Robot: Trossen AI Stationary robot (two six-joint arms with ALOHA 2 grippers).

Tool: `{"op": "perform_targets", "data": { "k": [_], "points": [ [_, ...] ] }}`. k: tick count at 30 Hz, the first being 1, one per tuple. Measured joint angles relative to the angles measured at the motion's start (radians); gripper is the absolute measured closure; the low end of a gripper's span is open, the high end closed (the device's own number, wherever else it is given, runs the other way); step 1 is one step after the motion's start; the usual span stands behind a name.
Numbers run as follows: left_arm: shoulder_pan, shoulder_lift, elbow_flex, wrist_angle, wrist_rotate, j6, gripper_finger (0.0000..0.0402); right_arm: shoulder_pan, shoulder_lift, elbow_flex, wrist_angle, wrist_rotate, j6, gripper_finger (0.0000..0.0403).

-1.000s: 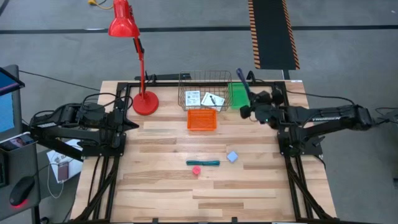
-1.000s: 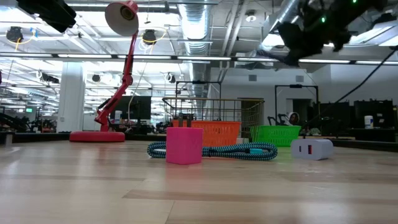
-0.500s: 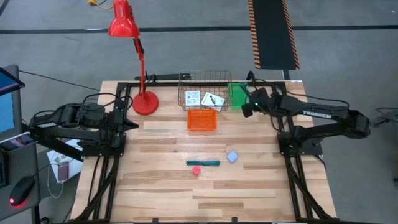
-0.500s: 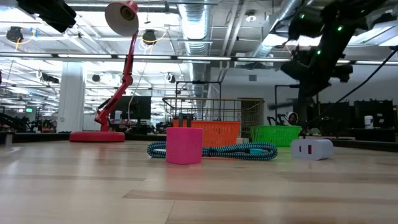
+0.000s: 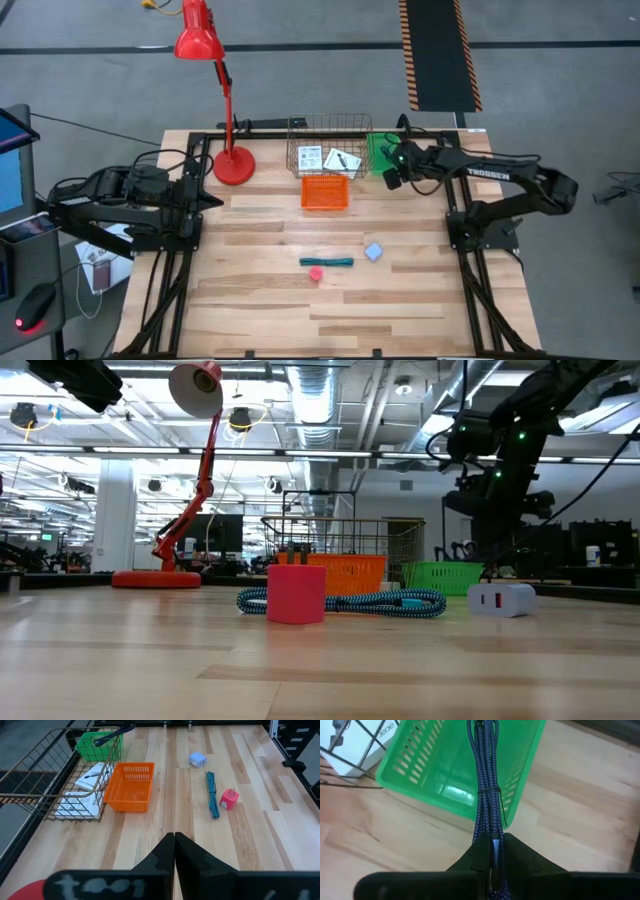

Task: Pick and place items into bin
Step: Put the blue charger cable into the green bin, then put the light blue charger cable into the green bin

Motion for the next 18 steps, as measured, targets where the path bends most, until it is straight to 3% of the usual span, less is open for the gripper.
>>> {"op": "perform_targets", "data": {
  "k": [18],
  "points": [
    [0.000, 0.000, 0.000, 0.000, 0.000, 0.003, 0.0401, 0.000, 0.010, 0.097, 0.041, -0.006, -0.058, 0.0336]
  ]
}}
